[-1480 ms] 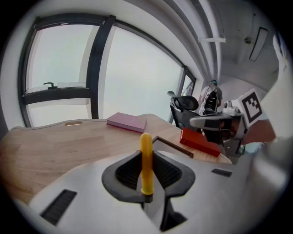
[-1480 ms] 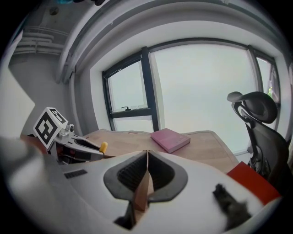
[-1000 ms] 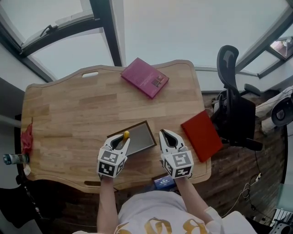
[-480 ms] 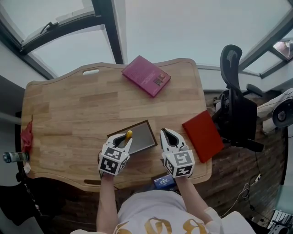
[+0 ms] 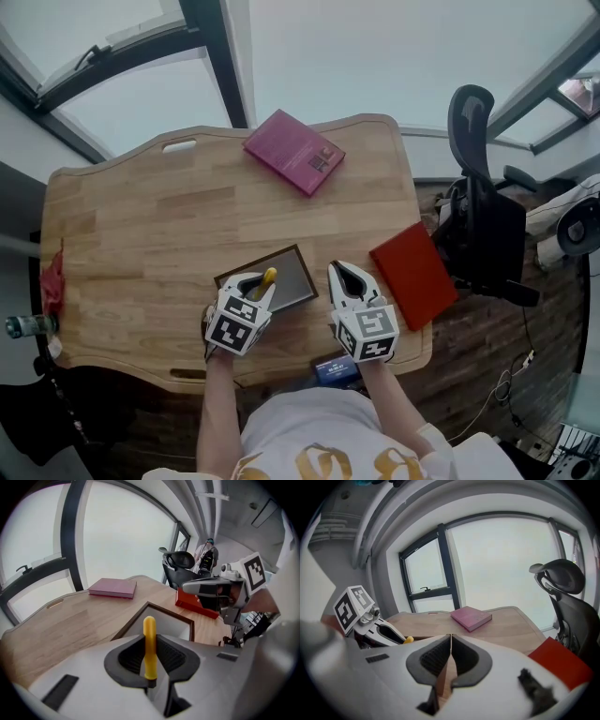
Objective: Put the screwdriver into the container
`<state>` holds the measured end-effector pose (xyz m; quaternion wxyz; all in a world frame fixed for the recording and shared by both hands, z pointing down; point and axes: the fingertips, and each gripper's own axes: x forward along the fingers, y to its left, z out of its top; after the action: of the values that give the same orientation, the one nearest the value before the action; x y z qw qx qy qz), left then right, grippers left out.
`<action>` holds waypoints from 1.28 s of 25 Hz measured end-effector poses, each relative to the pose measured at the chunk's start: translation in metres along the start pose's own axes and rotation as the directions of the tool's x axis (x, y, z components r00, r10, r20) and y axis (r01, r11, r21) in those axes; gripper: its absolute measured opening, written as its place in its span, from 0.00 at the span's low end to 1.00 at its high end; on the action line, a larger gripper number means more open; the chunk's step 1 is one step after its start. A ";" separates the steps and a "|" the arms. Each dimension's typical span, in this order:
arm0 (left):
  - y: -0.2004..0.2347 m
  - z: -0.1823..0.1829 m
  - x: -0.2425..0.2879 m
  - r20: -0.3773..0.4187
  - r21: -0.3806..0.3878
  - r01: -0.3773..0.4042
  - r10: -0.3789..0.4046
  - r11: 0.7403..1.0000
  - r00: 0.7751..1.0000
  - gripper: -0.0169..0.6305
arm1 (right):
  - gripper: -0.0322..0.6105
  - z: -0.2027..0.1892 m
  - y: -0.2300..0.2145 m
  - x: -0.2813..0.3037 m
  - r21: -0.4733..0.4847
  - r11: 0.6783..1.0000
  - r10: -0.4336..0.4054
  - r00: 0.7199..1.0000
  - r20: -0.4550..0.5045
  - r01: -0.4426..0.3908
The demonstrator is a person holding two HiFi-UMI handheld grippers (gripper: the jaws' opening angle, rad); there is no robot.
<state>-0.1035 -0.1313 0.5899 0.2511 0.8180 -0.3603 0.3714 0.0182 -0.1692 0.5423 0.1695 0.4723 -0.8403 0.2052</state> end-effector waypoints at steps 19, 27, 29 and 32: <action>-0.012 -0.010 0.029 -0.156 0.039 0.076 -0.070 0.996 0.985 0.15 | 0.10 -0.005 -0.017 0.006 0.016 1.000 -0.019 1.000 -0.018 0.019; -0.013 -0.014 0.038 -0.187 0.031 0.095 -0.088 0.995 0.978 0.15 | 0.10 -0.007 -0.020 0.009 0.016 1.000 -0.022 0.999 -0.028 0.022; -0.013 -0.014 0.040 -0.195 0.029 0.100 -0.093 0.995 0.976 0.15 | 0.10 -0.007 -0.021 0.010 0.017 1.000 -0.022 0.999 -0.029 0.022; -0.013 -0.015 0.042 -0.212 0.026 0.107 -0.099 0.994 0.972 0.15 | 0.10 -0.007 -0.022 0.011 0.018 1.000 -0.020 0.999 -0.031 0.021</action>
<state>-0.0799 -0.1302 0.6299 0.2914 0.7963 -0.2816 0.4491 0.0324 -0.1842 0.5580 0.1799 0.4793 -0.8308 0.2183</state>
